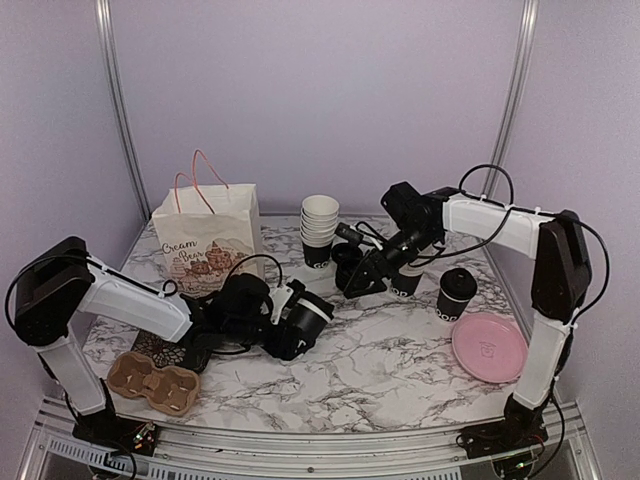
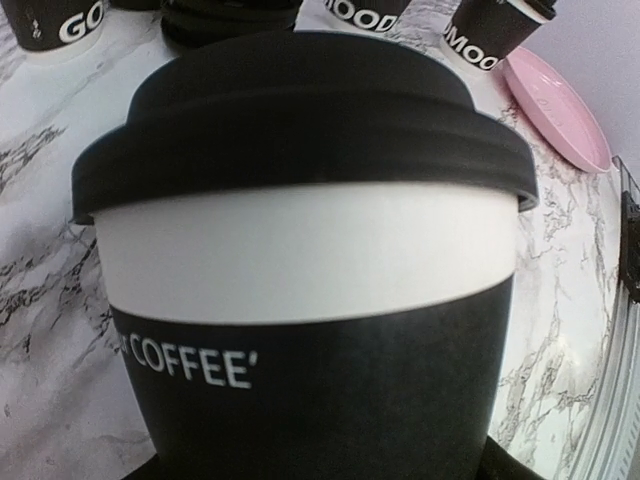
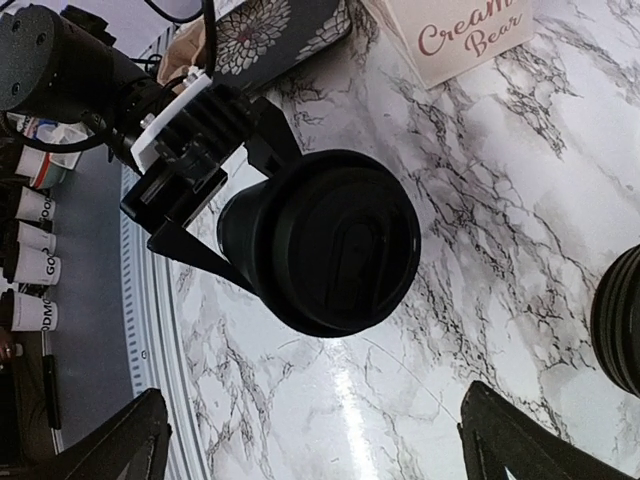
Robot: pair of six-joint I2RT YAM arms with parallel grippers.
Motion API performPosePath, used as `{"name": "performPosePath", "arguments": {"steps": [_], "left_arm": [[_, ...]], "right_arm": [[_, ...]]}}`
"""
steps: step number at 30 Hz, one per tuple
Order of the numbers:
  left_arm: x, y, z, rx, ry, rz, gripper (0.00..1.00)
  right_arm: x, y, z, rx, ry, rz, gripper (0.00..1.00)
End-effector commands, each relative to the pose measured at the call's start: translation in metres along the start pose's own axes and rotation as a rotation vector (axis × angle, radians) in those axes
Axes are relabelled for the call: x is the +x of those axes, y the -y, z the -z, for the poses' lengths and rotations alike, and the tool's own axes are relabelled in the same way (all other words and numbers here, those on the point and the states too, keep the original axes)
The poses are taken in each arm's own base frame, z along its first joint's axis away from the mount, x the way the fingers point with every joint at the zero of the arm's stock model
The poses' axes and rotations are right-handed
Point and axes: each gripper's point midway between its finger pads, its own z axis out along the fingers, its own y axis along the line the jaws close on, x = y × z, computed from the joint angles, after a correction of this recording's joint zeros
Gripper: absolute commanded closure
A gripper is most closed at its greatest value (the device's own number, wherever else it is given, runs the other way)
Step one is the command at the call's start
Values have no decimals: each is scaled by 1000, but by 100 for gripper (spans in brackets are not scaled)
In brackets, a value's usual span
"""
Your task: Pack the takeout coffee
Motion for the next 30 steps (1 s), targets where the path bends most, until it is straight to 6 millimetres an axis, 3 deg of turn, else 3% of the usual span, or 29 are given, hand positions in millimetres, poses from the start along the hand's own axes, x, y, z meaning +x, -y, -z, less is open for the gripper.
{"name": "performPosePath", "arguments": {"steps": [1, 9, 17, 27, 30], "left_arm": [[-38, 37, 19, 115, 158, -180, 29], [-39, 59, 27, 173, 174, -255, 27], [-40, 73, 29, 217, 175, -276, 28], [-45, 73, 28, 204, 185, -275, 28], [-47, 73, 26, 205, 187, -277, 28]], "right_arm": [[-15, -25, 12, -113, 56, 10, 1], [-18, -33, 5, -224, 62, -18, 1], [-7, -29, -15, -195, 0, -36, 1], [1, -40, -25, -232, -27, -30, 17], [7, -42, -31, -221, -57, -25, 13]]}}
